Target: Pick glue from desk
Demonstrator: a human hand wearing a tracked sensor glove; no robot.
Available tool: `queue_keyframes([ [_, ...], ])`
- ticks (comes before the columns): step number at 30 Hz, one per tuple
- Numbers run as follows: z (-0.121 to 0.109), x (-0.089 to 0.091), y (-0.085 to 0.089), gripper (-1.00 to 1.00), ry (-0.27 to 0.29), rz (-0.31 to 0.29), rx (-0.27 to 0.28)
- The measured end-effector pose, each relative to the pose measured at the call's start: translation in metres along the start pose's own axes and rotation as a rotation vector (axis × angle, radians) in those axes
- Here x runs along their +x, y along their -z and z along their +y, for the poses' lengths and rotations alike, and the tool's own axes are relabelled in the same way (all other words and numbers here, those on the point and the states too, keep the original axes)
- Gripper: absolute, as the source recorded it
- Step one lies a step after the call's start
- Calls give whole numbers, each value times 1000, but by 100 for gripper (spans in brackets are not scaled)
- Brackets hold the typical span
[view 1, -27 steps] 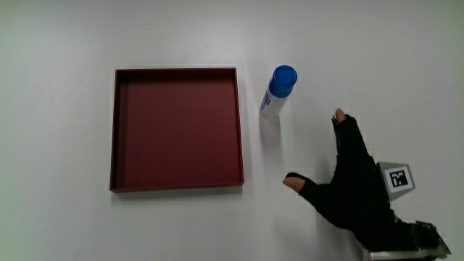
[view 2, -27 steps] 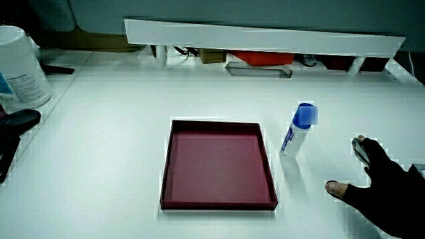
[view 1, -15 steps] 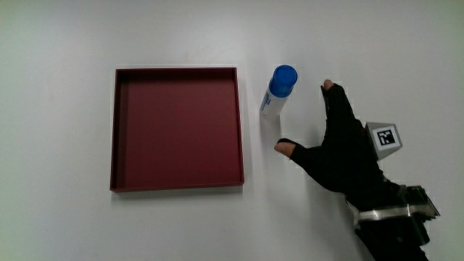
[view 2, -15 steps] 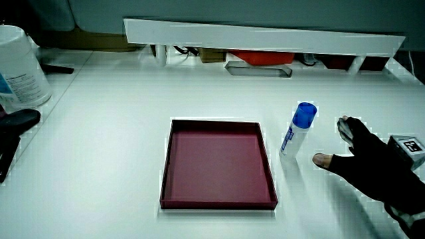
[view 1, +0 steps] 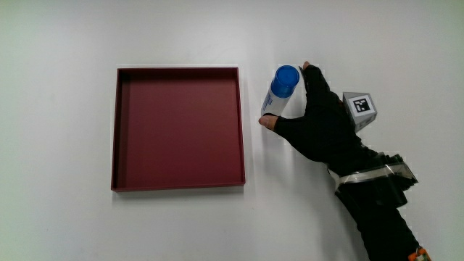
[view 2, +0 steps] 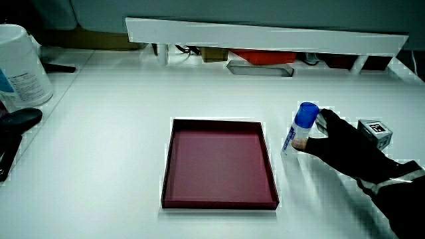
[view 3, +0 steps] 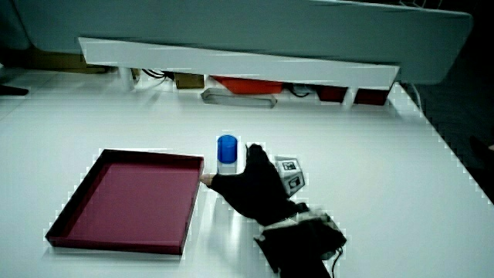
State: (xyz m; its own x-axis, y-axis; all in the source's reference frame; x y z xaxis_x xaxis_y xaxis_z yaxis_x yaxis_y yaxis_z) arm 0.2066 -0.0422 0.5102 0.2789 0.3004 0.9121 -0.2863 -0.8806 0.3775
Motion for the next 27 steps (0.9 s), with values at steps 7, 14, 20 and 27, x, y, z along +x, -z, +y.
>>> queue_keyframes([
  [7, 6, 0, 5, 18, -28, 5, -4],
  [14, 8, 5, 1, 43, -66, 61, 40],
  [20, 9, 11, -3, 64, -88, 96, 91],
  [27, 8, 11, -4, 89, -111, 74, 144],
])
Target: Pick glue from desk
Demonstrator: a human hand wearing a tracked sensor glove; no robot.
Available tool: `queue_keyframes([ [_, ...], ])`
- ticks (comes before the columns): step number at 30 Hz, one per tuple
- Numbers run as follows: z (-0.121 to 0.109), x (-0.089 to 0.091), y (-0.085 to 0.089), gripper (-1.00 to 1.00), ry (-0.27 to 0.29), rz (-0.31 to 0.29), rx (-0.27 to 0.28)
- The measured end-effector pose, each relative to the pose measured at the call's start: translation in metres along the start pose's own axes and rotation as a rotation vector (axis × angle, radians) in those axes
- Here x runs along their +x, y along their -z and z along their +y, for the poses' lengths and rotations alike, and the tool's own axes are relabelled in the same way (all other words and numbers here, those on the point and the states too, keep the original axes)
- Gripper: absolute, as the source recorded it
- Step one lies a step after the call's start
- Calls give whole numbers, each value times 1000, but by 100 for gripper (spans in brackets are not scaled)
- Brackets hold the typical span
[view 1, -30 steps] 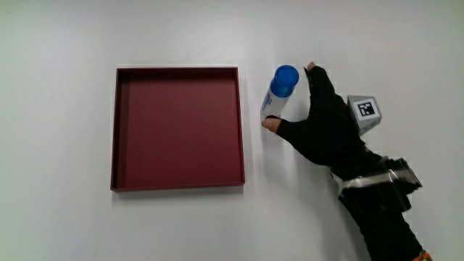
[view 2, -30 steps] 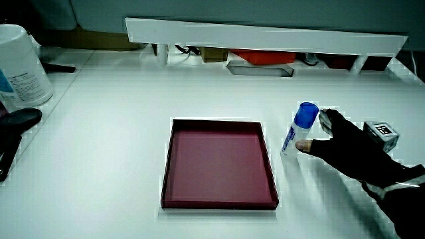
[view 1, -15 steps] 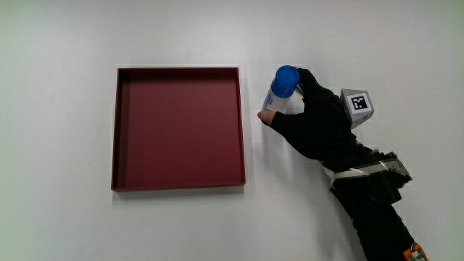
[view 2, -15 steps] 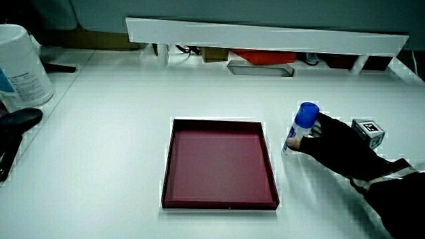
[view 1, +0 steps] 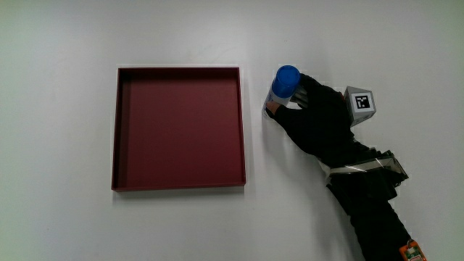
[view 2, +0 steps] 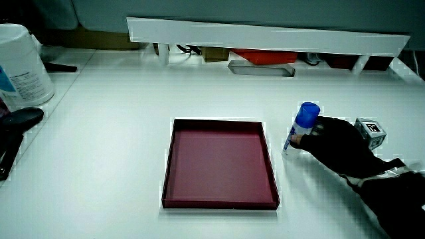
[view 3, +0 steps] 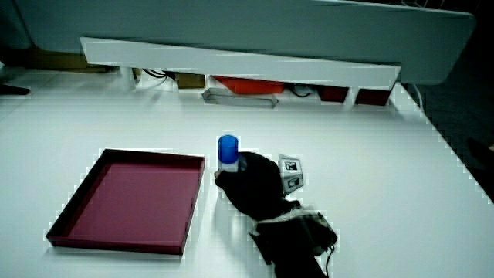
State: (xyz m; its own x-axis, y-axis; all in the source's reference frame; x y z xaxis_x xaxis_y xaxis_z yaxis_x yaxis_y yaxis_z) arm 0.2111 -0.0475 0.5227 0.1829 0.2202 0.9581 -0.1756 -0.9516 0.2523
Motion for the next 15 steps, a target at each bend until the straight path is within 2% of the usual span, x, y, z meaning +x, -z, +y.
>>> queue_keyframes([
  [3, -1, 0, 0, 100, -26, -16, 21],
  [8, -1, -5, 1, 100, -32, -42, 24],
  [9, 0, -6, 1, 100, -49, -49, 28],
  [15, 4, -28, 8, 100, -94, -62, 13],
])
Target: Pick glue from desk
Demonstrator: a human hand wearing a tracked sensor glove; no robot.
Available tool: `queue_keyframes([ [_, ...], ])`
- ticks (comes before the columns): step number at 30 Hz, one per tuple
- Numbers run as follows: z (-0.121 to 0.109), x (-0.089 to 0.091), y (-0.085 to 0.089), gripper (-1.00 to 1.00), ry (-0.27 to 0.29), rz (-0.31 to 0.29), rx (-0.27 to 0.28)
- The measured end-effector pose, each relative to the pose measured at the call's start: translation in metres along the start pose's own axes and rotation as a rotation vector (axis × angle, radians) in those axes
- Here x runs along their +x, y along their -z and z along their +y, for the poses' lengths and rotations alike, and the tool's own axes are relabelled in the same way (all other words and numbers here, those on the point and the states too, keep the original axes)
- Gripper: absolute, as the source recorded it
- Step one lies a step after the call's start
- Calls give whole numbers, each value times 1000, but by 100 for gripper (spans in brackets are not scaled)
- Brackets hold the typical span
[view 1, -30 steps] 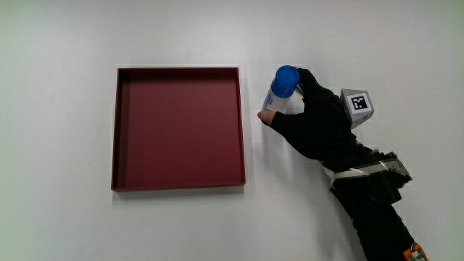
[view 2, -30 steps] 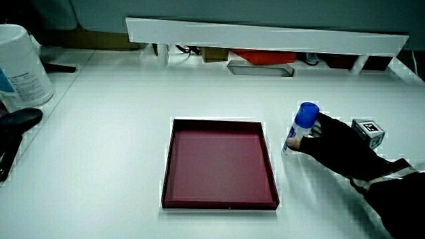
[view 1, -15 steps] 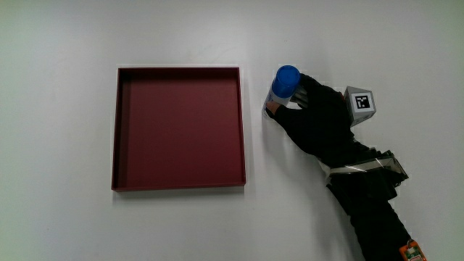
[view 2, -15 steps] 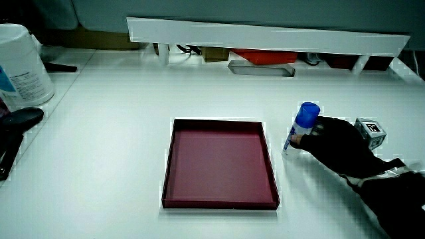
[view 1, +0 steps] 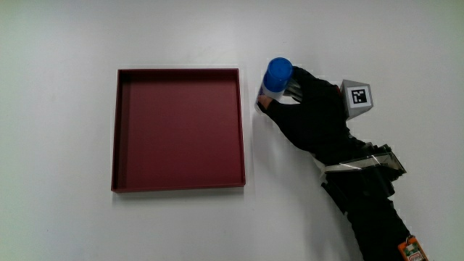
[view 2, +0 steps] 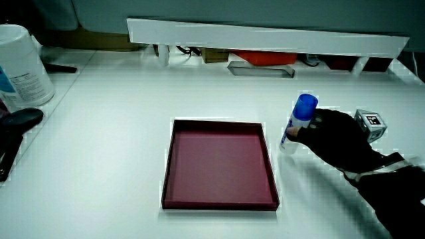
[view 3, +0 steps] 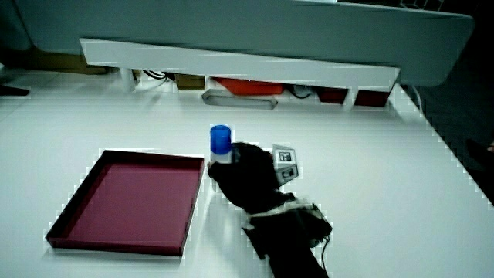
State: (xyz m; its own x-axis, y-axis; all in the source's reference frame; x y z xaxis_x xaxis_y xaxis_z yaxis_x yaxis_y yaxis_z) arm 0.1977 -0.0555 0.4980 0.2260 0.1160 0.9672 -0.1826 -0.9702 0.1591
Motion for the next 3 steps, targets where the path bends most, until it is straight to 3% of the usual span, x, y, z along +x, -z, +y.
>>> queue_keyframes([
  [2, 2, -12, 6, 100, -10, 15, -12],
  [3, 4, -15, 9, 100, -46, 33, -23],
])
